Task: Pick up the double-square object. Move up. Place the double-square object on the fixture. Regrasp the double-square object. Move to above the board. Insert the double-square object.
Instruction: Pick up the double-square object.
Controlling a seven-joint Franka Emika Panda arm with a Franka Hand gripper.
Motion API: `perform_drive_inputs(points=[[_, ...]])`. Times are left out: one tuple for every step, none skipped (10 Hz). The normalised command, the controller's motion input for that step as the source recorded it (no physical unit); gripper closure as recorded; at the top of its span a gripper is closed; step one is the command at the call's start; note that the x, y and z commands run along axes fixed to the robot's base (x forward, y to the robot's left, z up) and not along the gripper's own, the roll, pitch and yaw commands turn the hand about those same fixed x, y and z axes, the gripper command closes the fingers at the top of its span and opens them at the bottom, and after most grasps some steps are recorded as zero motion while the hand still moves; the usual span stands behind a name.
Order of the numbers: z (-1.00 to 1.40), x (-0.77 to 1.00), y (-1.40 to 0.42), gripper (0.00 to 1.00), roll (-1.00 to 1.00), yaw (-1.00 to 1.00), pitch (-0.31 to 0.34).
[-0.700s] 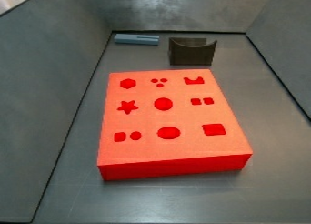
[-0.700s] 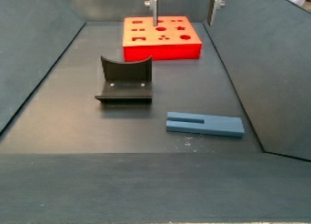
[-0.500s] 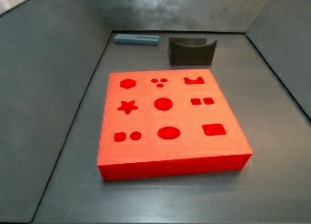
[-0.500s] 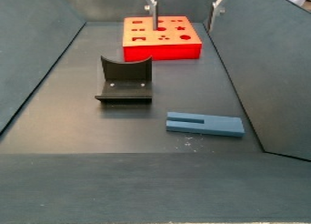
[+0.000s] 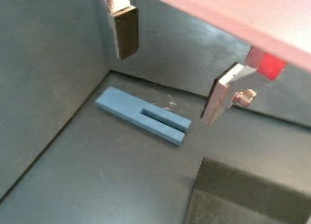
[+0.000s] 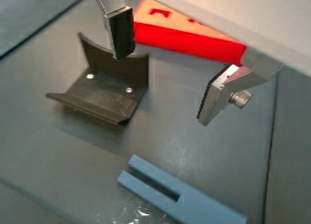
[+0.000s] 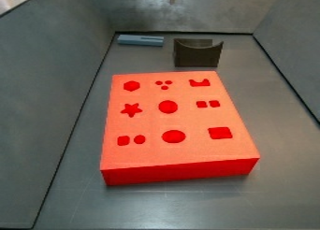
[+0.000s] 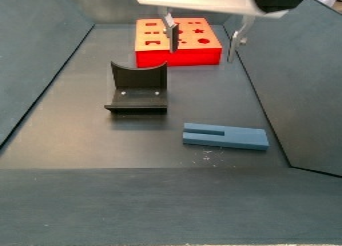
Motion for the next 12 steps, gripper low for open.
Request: perform_drive_inputs(points=[[-0.22, 0.09, 0.13, 0.0, 0.0, -0.9, -0.019], [-0.19, 0.14, 0.07, 0.0, 0.0, -0.97, -0.03], [-0.18, 0.14, 0.06, 0.0, 0.0, -0.97, -0.041], [-0.18, 0.04, 0.29, 0.0, -0.02, -0.69, -0.053], [-0.35, 0.02, 0.66, 0.0, -0.1, -0.27, -0.044], [-0.41, 0.0, 0.81, 0.0, -0.18, -0.05, -0.063], [-0.44, 0.04, 0.71, 0.0, -0.2, -0.15, -0.051], [-0.41, 0.15, 0.03, 0.0, -0.13, -0.88, -0.126], [-0.44, 0.0, 0.0, 0.0, -0.07, -1.0, -0.153], [-0.34, 0.0, 0.0, 0.0, -0.13, -0.97, -0.234], [-0.21, 0.0, 0.0, 0.0, -0.28, -0.76, -0.351], [-0.18, -0.19, 0.15, 0.0, -0.42, -0.41, -0.293]])
